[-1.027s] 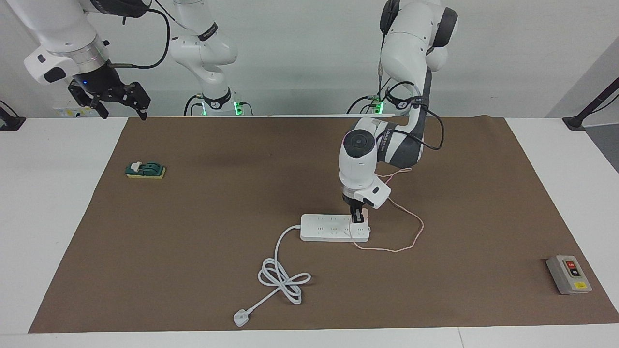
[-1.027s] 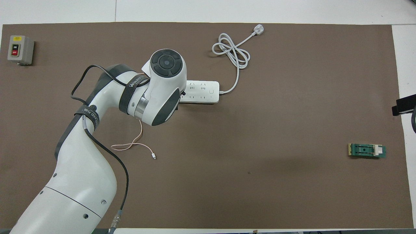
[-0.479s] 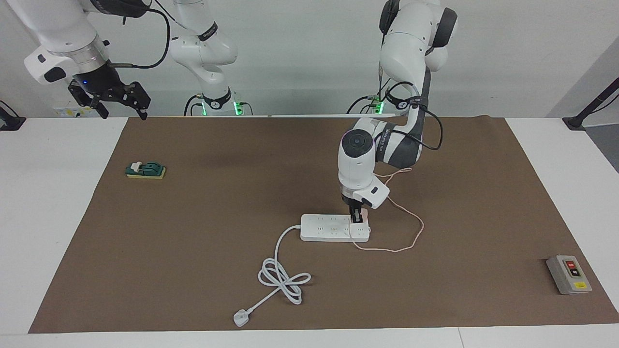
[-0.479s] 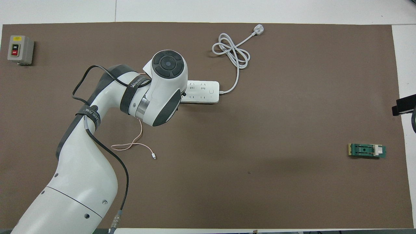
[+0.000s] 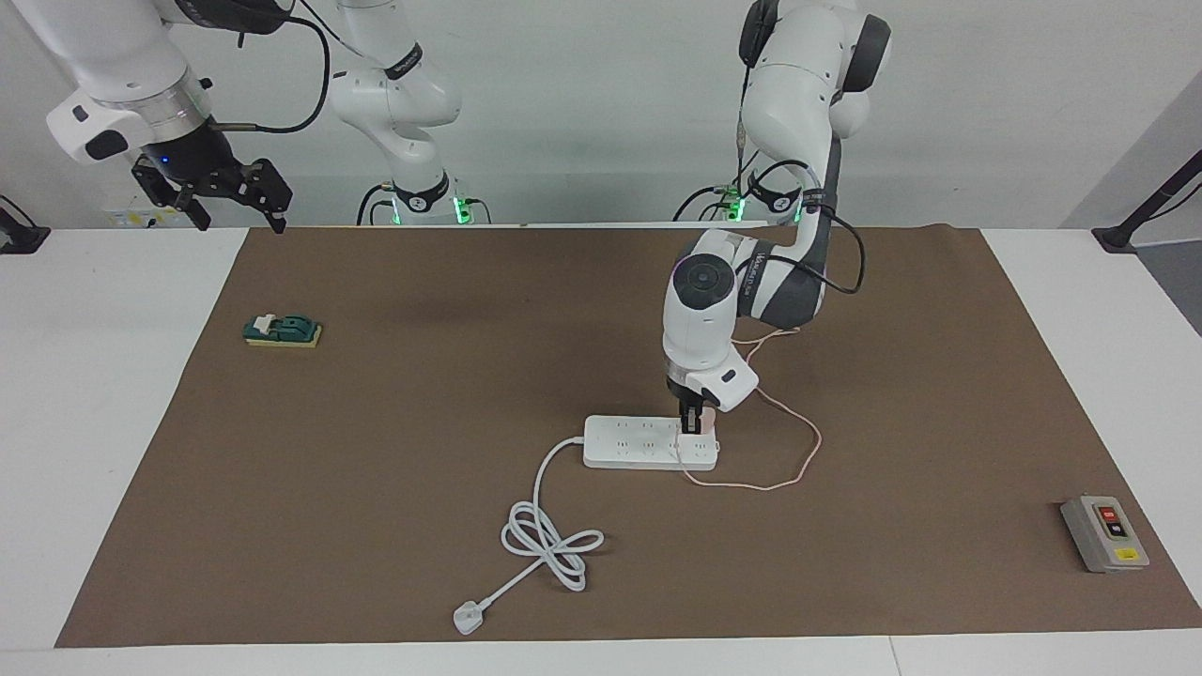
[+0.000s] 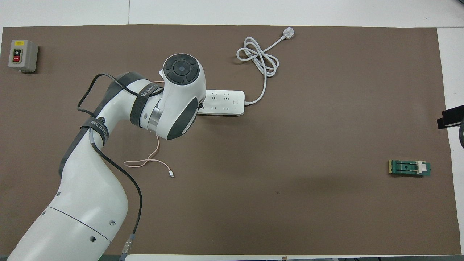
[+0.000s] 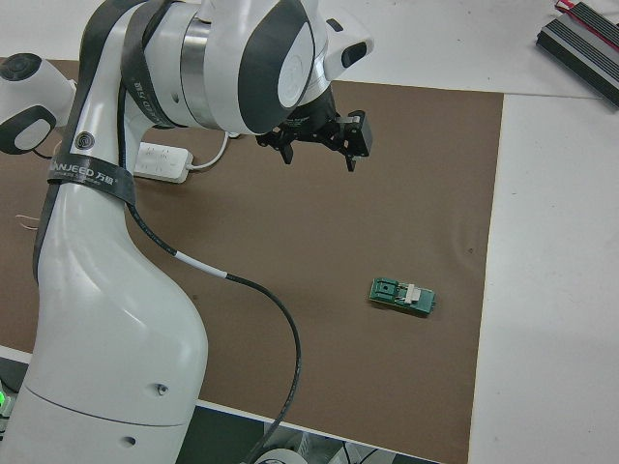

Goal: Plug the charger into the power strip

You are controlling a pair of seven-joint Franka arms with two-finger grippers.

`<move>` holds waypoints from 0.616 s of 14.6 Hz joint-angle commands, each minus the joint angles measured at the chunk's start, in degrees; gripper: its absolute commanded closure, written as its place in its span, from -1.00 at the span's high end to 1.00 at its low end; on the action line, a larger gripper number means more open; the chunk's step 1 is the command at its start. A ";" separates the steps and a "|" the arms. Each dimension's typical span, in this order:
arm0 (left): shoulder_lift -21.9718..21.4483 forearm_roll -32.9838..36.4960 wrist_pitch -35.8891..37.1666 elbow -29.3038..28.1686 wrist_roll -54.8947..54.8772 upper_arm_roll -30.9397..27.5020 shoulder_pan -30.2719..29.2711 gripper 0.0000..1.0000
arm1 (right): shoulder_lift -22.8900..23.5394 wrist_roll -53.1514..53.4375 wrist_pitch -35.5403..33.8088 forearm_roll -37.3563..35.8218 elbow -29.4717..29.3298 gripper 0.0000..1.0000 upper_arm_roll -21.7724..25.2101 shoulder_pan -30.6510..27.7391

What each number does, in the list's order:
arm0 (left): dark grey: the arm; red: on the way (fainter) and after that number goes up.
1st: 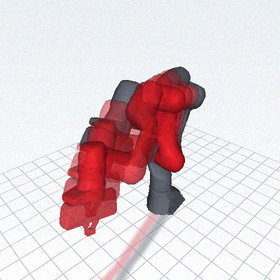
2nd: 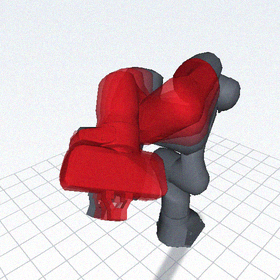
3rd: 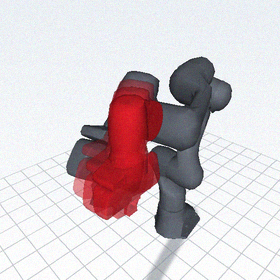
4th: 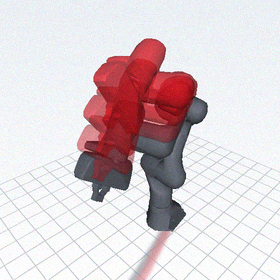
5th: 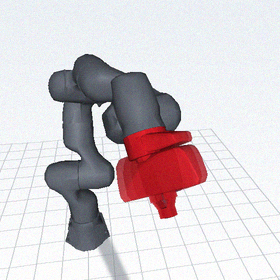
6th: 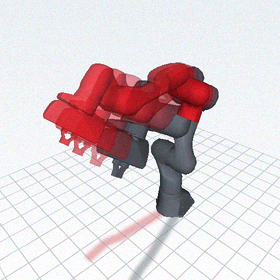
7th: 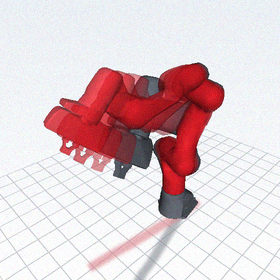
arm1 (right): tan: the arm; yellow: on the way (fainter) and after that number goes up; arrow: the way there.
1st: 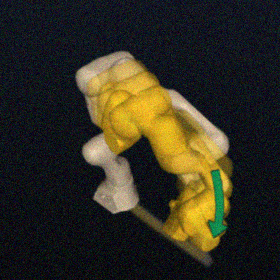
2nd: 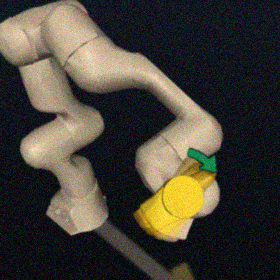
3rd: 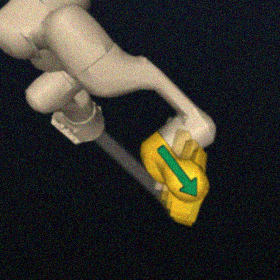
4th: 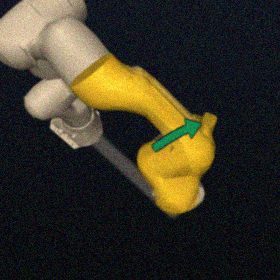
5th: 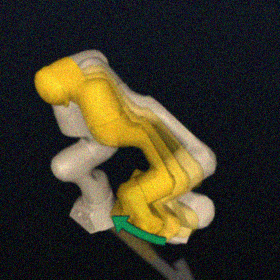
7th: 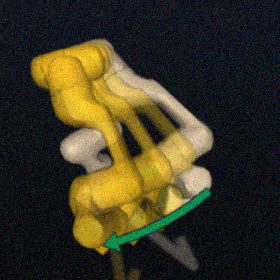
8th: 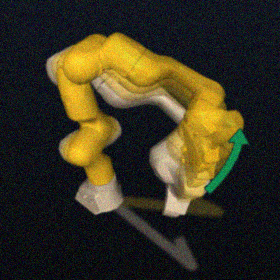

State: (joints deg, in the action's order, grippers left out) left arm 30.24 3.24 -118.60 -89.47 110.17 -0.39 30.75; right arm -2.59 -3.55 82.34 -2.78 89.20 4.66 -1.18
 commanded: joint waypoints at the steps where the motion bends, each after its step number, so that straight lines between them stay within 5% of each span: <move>1: 0.34 -2.61 -2.07 -6.06 -8.91 0.74 -2.88 -1.00 | -1.19 0.03 0.89 -0.82 1.41 1.00 -0.62 -0.93; 9: -1.59 -2.97 -7.60 -11.95 -8.40 0.65 -2.36 -1.00 | -1.27 0.03 0.81 -0.82 1.59 1.00 -0.62 -0.75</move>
State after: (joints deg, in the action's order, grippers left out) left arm 28.05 0.19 -122.91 -93.48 105.55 0.41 29.02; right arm -2.59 -3.55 82.34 -2.78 89.20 4.66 -1.18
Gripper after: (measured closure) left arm 0.687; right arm 0.000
